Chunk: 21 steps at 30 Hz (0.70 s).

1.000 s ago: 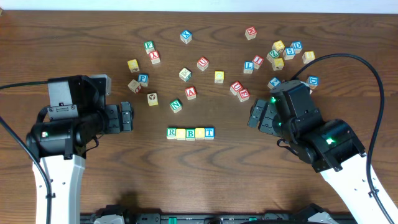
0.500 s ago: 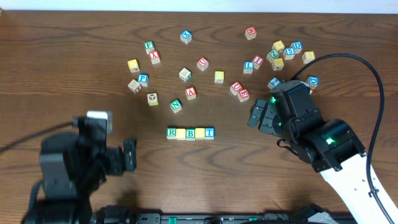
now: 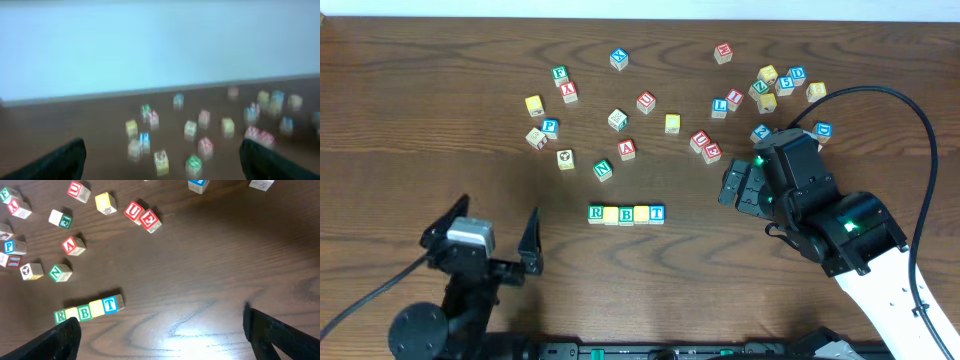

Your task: Spell out ROBOT

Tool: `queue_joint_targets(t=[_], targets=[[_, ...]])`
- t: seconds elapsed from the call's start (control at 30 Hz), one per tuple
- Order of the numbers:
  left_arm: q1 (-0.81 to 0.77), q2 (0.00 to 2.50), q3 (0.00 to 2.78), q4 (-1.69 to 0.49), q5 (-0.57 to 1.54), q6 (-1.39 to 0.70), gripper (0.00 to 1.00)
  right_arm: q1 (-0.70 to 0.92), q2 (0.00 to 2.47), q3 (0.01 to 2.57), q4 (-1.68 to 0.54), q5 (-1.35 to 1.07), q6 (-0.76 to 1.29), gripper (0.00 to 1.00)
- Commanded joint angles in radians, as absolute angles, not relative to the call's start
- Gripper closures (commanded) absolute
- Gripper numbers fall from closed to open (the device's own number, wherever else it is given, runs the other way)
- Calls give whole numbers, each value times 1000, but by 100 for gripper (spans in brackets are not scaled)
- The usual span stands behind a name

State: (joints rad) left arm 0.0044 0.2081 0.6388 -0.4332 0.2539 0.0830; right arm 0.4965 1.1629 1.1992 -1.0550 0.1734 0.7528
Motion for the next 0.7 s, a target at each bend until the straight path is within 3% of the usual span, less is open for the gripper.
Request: queue_joint_targets(t=[0.0, 0.3, 0.67], targets=[[0, 126, 510, -252, 274, 85, 4, 501, 1163, 1204, -1056, 185, 743, 1], [1, 1, 234, 341, 280, 85, 4, 501, 1163, 1204, -1056, 185, 743, 1], [1, 1, 168, 392, 268, 94, 4, 501, 1163, 1204, -1056, 185, 743, 1]])
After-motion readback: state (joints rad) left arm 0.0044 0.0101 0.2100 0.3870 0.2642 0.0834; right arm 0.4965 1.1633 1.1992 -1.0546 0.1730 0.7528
